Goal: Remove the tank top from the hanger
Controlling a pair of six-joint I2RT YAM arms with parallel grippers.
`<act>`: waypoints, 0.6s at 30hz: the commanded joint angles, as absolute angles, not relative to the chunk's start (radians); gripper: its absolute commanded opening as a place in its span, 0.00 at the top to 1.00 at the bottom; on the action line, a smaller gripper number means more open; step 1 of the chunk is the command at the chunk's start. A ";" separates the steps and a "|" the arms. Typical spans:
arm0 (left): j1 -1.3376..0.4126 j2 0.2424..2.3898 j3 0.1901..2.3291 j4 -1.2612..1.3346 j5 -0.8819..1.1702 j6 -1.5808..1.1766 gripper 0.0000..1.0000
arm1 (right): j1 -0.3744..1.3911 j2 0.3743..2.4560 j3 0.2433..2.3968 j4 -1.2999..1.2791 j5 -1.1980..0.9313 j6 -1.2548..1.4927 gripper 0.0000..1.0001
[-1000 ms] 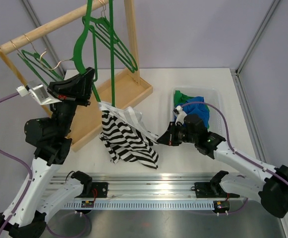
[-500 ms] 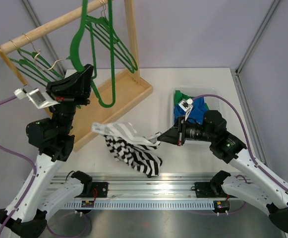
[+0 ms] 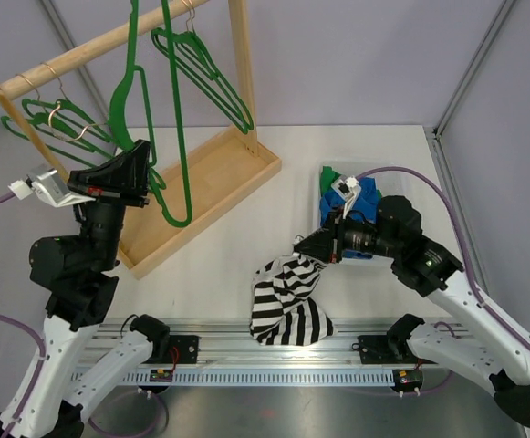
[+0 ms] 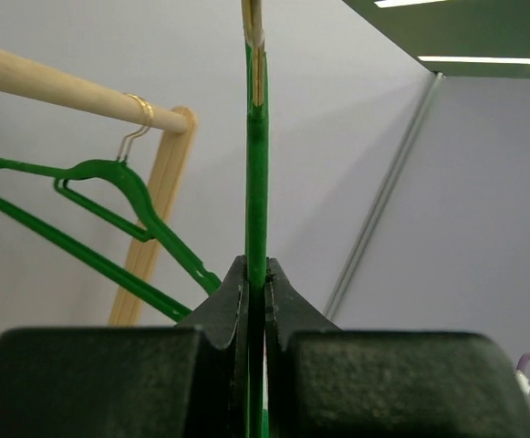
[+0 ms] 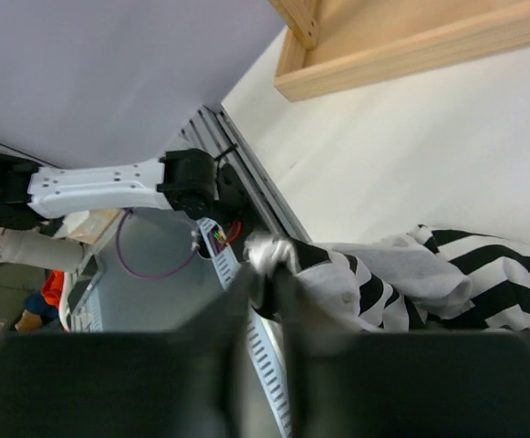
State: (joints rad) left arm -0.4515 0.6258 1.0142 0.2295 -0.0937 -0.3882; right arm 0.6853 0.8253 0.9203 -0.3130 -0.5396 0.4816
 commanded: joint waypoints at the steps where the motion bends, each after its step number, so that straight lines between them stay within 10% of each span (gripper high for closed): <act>1: -0.457 0.606 1.104 0.011 -0.241 -0.359 1.00 | 0.689 0.928 0.957 -0.295 -0.529 0.465 0.53; 4: -0.457 0.575 1.135 -0.113 -0.299 -0.360 1.00 | 0.687 0.985 0.965 -0.284 -0.496 0.466 0.01; 18: -0.456 0.495 1.224 -0.461 -0.319 -0.354 1.00 | 0.689 1.114 0.980 -0.238 -0.411 0.457 0.00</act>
State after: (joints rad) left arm -0.4519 0.4534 1.1336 -0.3653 -0.2558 -0.3485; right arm 0.6857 1.1061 0.9295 -0.2981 -0.4305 0.4629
